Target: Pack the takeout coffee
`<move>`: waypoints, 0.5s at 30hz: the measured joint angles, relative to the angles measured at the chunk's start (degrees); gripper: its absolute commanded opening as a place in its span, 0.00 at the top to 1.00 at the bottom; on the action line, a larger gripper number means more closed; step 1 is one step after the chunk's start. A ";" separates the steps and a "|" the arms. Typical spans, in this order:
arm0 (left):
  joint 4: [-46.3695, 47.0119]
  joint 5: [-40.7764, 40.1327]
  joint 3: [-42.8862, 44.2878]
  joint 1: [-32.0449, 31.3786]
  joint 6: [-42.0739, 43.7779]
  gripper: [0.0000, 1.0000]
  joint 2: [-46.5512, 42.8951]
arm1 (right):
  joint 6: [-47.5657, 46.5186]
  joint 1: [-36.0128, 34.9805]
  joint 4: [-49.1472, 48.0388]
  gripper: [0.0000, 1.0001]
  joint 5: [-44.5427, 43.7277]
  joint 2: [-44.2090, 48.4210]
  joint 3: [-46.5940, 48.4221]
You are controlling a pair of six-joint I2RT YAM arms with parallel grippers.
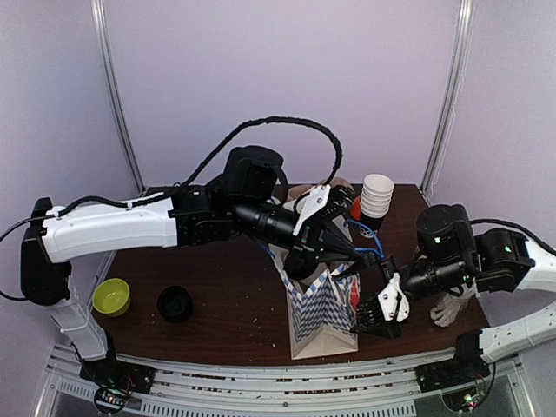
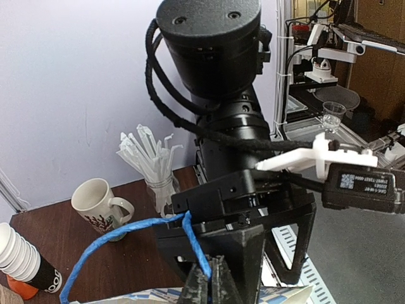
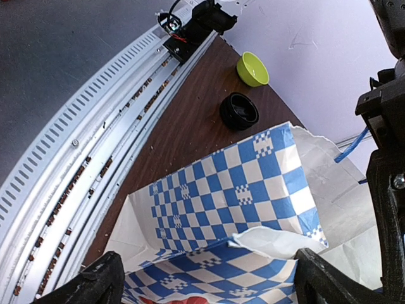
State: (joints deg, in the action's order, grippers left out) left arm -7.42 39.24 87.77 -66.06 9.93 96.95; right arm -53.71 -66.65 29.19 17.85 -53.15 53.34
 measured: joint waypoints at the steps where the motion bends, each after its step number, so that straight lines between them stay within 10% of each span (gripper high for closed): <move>1: -0.13 0.09 0.02 0.00 0.00 1.00 0.00 | -0.94 -0.48 0.00 0.05 -1.44 -0.02 -0.09; 15: -5.40 0.87 2.69 0.79 0.02 1.00 0.02 | -7.45 -3.74 -2.36 0.05 -14.91 -3.19 -0.87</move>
State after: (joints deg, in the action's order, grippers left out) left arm -12.82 40.12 90.45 -65.28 9.96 96.97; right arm -61.17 -70.39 26.83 2.94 -56.34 52.47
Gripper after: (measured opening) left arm 0.006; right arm 0.954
